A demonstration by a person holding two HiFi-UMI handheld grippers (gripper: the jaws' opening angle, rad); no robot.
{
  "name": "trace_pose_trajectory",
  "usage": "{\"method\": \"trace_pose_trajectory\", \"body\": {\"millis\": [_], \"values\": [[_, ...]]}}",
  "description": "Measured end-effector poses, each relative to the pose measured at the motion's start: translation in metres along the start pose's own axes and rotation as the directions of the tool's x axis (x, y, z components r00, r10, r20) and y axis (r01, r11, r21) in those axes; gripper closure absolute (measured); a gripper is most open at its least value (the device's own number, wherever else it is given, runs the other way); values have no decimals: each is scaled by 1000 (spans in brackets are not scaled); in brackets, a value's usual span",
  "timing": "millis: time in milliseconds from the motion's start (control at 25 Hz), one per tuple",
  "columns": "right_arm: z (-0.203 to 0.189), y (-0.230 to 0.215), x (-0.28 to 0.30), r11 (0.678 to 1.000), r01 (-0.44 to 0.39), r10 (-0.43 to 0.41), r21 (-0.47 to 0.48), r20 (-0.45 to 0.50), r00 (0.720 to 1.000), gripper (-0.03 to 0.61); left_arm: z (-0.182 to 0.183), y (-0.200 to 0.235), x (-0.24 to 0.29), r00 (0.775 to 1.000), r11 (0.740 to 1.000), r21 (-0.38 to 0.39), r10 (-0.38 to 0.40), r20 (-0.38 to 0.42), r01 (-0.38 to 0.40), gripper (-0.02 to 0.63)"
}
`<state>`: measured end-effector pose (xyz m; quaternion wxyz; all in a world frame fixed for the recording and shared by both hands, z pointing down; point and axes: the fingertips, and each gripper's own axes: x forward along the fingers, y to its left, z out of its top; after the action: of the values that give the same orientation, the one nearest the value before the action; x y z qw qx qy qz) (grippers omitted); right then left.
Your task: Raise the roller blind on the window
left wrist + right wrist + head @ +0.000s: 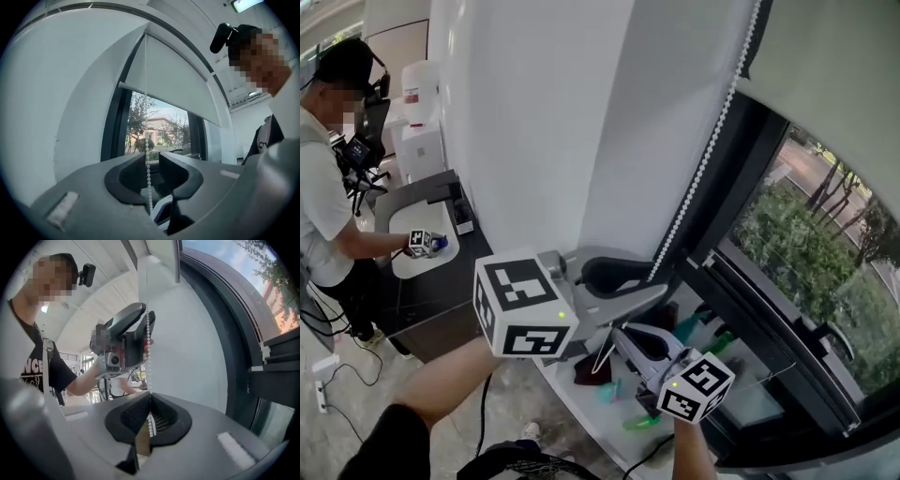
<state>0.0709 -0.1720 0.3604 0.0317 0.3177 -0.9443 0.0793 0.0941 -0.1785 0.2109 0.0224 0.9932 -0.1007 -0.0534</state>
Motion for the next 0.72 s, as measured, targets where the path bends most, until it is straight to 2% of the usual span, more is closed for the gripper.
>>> {"method": "trace_pose_trajectory", "body": {"millis": [120,240,280,360,440,520,600,720], "values": [[-5,-3,-2,1000,10,-10,12,-8,1000,569,0,4,2,1000,1000,6,11,-7,-11,605],[-5,-3,-7,996,-32,35,86,-37,999,568,-2,9,2,1000,997,-77,3,-17,-5,604],[-3,-3,-10,993,-49,53,106,-37,998,566,-3,11,1,1000,997,-80,13,-15,-14,604],[8,-7,-22,991,-57,56,123,14,998,561,-5,14,-1,999,997,-63,38,-6,-38,604],[32,-14,-40,984,-79,60,162,117,991,515,-13,15,-3,999,997,-53,50,-10,-51,604],[65,-22,-55,974,-110,63,201,227,972,497,-33,18,-2,997,997,-37,66,-48,-67,603],[99,-23,-60,975,-114,53,190,296,954,486,-66,22,-1,989,996,-36,81,-123,-86,604],[135,-15,-48,995,-66,42,75,285,958,485,-123,22,-3,968,993,-72,72,-239,-92,604]]}}
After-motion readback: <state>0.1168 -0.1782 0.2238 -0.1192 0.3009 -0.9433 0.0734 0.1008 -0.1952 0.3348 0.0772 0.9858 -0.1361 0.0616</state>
